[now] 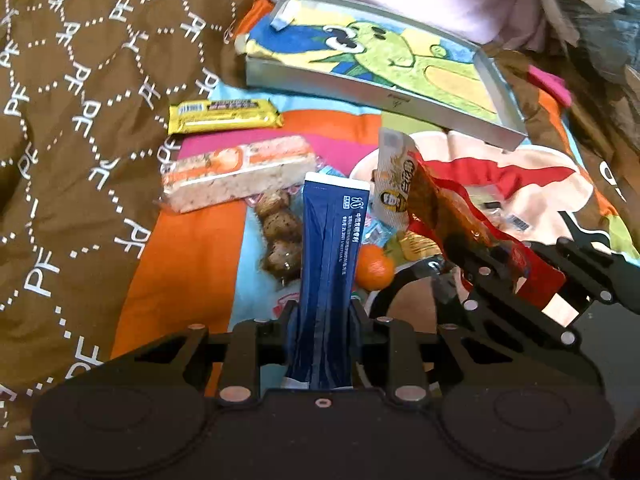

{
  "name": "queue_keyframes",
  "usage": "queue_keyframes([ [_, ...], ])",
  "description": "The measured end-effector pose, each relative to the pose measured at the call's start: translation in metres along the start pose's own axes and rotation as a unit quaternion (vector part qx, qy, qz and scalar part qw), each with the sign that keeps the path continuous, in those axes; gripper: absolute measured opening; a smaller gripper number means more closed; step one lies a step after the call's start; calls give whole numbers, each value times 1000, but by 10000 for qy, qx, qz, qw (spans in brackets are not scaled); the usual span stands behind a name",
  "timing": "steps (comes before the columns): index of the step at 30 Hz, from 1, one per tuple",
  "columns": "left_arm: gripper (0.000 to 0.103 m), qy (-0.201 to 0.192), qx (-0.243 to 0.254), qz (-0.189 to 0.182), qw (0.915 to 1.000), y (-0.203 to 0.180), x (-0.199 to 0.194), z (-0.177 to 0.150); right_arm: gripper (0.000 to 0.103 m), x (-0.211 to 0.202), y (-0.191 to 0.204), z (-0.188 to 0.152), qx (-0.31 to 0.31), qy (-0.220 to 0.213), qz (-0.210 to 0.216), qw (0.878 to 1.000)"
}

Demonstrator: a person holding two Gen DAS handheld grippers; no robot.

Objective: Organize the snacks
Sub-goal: 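Grasp the blue stick pack with the left tool while the right tool grasps the red bag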

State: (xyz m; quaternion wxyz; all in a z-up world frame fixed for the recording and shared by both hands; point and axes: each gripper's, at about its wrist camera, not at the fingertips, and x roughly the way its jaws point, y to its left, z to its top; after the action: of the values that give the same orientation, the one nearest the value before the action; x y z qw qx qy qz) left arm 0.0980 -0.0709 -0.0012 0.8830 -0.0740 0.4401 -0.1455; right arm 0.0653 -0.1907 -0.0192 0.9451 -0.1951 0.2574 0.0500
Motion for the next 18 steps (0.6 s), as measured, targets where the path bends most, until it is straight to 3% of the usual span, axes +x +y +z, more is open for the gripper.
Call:
queue_keyframes([
  [8,27,-261,-198,-68,9994,-12,-12,20,13,-18,-14,14,-156,-376,-194,9990],
  [18,27,-409,-252,-131,9988,-28,-2,45,13,-4,-37,19,-385,-501,-129,9979],
])
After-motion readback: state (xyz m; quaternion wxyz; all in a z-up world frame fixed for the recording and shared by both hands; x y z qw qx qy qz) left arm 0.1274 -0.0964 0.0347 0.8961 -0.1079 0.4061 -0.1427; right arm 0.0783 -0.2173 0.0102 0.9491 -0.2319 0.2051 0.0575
